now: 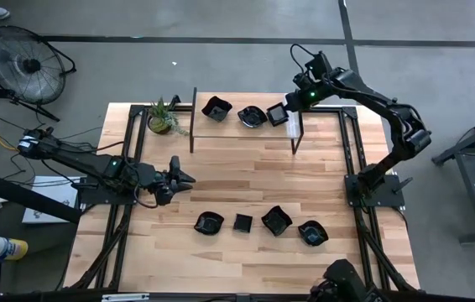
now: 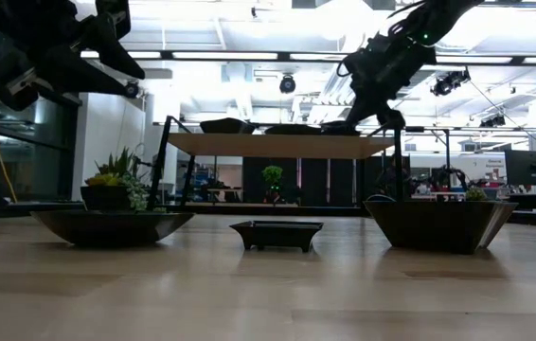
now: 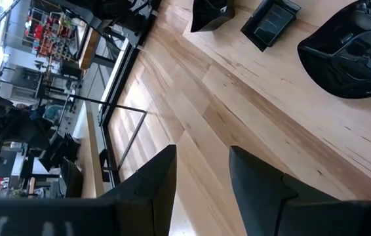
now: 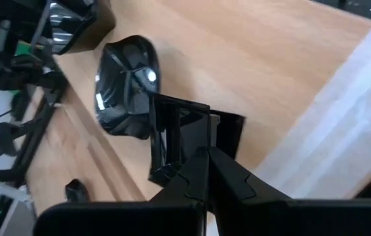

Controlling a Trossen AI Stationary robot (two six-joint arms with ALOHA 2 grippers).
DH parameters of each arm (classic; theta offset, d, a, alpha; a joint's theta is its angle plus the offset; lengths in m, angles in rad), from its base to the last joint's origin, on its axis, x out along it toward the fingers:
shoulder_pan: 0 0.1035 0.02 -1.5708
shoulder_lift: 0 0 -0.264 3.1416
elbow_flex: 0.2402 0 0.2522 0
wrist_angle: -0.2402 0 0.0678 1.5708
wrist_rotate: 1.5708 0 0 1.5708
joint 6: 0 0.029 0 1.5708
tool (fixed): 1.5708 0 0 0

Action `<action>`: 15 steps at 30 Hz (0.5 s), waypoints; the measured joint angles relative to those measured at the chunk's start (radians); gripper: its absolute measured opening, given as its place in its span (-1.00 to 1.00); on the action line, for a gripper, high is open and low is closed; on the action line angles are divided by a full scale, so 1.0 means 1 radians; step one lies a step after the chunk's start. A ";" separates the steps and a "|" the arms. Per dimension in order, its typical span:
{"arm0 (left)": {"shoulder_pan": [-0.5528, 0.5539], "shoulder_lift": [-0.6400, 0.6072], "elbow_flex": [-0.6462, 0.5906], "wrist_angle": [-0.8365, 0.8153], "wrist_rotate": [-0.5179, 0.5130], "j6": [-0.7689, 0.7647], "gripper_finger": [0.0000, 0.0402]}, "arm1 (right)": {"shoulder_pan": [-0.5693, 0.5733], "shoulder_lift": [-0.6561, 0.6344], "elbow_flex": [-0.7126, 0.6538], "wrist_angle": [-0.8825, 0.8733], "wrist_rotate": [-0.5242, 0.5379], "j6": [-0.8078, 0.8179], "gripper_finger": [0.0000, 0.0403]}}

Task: Pick & Place Mini shaped plates
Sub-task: Stack the black square plate on top of the black square plate on the shelf

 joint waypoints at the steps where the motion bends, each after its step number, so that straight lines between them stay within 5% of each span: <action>1: 0.000 0.000 0.000 0.000 0.000 0.000 -0.32 | 0.000 0.000 0.000 0.000 -0.017 0.000 -1.00; 15: 0.000 0.000 0.000 0.000 -0.001 0.000 -0.32 | 0.000 0.000 0.000 -0.045 -0.051 -0.025 -1.00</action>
